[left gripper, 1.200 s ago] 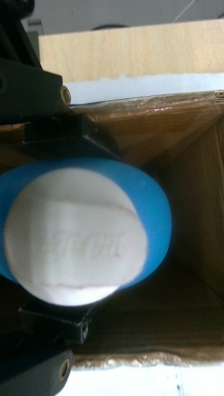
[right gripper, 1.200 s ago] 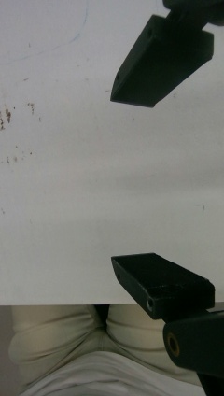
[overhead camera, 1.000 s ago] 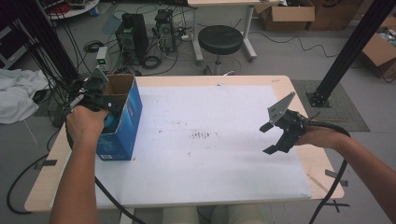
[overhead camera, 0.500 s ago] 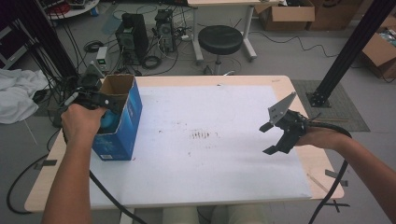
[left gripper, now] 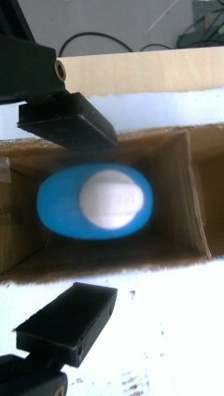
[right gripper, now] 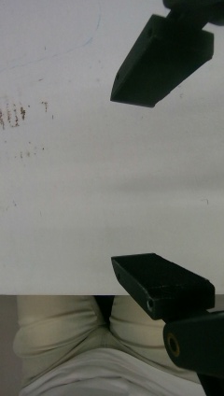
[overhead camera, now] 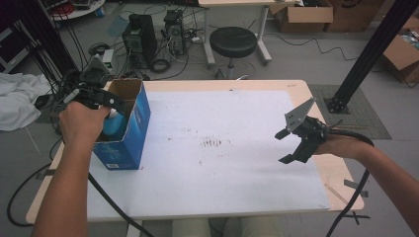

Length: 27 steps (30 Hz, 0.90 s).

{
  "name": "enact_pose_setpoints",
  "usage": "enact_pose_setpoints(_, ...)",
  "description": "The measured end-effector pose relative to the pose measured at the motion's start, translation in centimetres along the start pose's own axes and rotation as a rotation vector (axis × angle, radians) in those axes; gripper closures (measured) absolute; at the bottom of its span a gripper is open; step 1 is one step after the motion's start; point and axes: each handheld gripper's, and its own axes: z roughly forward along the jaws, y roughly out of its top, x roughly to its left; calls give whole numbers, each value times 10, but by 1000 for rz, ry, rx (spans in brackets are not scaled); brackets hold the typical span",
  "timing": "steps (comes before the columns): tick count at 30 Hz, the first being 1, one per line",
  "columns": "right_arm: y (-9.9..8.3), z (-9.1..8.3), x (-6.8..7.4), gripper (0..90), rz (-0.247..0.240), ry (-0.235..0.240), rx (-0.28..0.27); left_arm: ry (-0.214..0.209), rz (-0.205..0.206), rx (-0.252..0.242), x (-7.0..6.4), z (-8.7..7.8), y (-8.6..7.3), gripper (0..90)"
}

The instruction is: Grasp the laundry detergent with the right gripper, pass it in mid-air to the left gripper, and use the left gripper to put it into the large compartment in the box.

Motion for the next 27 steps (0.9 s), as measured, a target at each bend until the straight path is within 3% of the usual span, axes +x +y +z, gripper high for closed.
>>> enact_pose_setpoints(3, 0, 0, 0, 174, 1, 0, 0, -21, 30, -11, -4, -4, 1, 246)
enact_pose_setpoints(27, 5, 4, 1, 174, -4, 5, 3, -53, 201, -25, -47, -24, 9, 197)
